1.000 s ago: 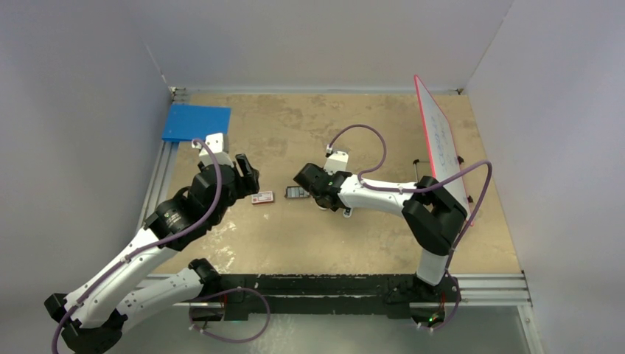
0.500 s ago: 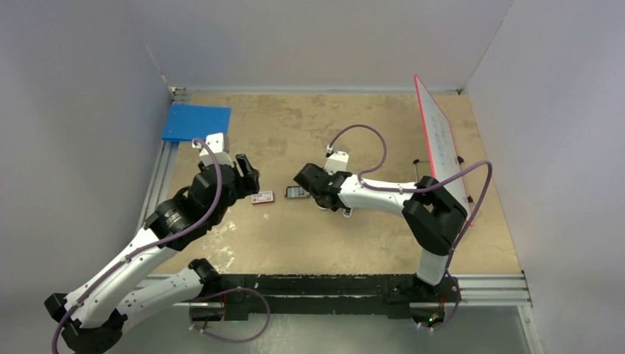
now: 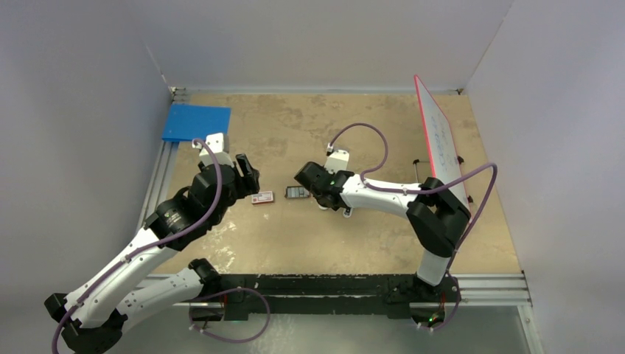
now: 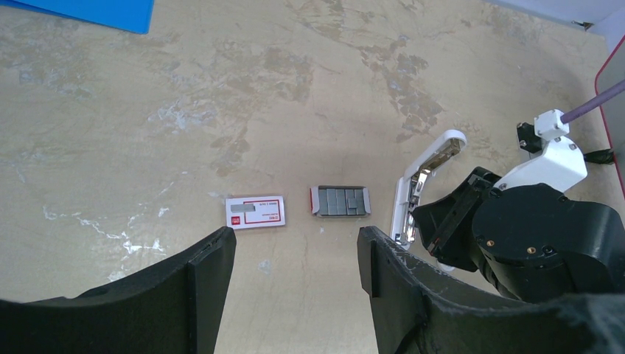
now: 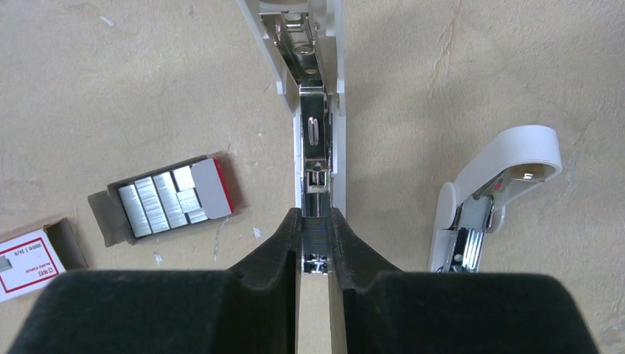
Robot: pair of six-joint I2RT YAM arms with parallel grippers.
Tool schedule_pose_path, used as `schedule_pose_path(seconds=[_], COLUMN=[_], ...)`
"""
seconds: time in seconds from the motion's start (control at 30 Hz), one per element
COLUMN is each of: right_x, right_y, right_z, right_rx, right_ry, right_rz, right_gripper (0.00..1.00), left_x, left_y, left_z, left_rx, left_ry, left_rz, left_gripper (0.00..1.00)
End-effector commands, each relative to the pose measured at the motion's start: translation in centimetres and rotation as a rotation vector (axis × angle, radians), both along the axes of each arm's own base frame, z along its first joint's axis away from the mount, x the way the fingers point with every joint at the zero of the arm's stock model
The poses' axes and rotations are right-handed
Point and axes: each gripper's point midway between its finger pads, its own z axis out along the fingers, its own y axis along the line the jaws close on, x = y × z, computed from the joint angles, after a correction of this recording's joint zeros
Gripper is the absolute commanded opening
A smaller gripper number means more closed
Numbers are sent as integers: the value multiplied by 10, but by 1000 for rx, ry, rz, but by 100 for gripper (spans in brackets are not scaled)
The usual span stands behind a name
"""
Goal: Load the staples into the stapler
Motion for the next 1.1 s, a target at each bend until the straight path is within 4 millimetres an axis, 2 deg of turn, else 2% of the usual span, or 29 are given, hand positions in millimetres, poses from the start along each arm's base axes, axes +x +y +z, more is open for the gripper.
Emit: schedule_pose_path(seconds=[0.0, 0.67, 1.07], right_x=[4, 3, 1], right_y=[8, -2, -1], right_z=[18, 3, -4], right_rx=[43, -7, -14], right_ry=[-34, -25, -9], right_rz=[9, -11, -9], right_gripper=[14, 14, 14], left_x=[4, 4, 4], left_y=[-1, -1, -1], left_z=[4, 4, 3], left_rx=[-2, -1, 0], left_ry=[-25, -24, -24], left_rz=[-1, -2, -1], left_gripper=[61, 61, 62])
